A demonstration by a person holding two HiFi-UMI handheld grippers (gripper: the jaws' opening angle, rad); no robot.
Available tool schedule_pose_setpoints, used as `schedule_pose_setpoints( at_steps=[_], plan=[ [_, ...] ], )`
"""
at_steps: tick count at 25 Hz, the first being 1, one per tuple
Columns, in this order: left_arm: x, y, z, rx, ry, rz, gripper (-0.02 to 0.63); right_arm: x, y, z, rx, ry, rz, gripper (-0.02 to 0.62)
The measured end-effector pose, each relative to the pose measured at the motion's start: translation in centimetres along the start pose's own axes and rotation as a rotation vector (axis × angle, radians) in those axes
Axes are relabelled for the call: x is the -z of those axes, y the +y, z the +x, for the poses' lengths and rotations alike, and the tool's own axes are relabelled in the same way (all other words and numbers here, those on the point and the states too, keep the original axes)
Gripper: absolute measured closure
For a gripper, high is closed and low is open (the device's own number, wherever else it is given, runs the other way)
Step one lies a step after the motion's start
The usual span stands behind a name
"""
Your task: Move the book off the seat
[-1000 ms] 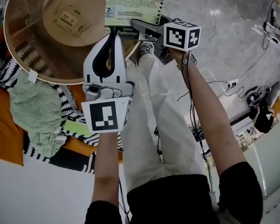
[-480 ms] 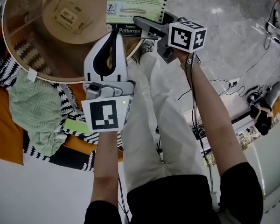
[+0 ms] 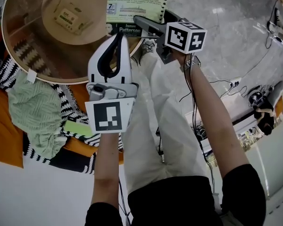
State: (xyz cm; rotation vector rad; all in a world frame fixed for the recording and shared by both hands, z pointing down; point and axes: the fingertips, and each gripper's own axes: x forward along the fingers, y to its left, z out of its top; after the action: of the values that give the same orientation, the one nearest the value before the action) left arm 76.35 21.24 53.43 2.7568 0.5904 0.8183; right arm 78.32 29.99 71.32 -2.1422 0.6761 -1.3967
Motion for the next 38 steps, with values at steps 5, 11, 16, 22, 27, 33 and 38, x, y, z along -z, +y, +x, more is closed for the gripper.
schedule_pose_setpoints(
  at_steps=[5,11,16,22,27,33,38],
  plan=[
    [0.1,-0.3,-0.4,0.007,0.001,0.001,0.597,-0.3,0.0,-0.7,0.082,-0.048,-0.064,0.110],
    [-0.3,0.0,-1.4,0.000,-0.006,0.013,0.597,-0.7,0.3,-1.7,0.088,-0.066,-0.063,0.112],
    [-0.8,-0.1,-2.4,-0.007,-0.015,0.016,0.597,-1.1,1.3,-2.9,0.079,-0.075,-0.070,0.112],
    [-2.0,-0.8,-3.9,0.002,-0.028,0.032,0.597,-2.1,4.2,-5.4,0.039,-0.103,-0.099,0.112],
    [-2.9,-0.9,-4.9,-0.004,-0.041,0.035,0.597,-3.4,7.5,-7.9,0.019,-0.147,-0.178,0.114],
    [-3.5,-1.2,-5.8,-0.013,-0.059,0.045,0.597,-4.5,11.5,-10.3,-0.044,-0.223,-0.169,0.115],
    [-5.2,-1.5,-7.3,-0.024,-0.087,0.046,0.597,-5.4,15.3,-12.7,-0.099,-0.267,-0.170,0.118]
  ],
)
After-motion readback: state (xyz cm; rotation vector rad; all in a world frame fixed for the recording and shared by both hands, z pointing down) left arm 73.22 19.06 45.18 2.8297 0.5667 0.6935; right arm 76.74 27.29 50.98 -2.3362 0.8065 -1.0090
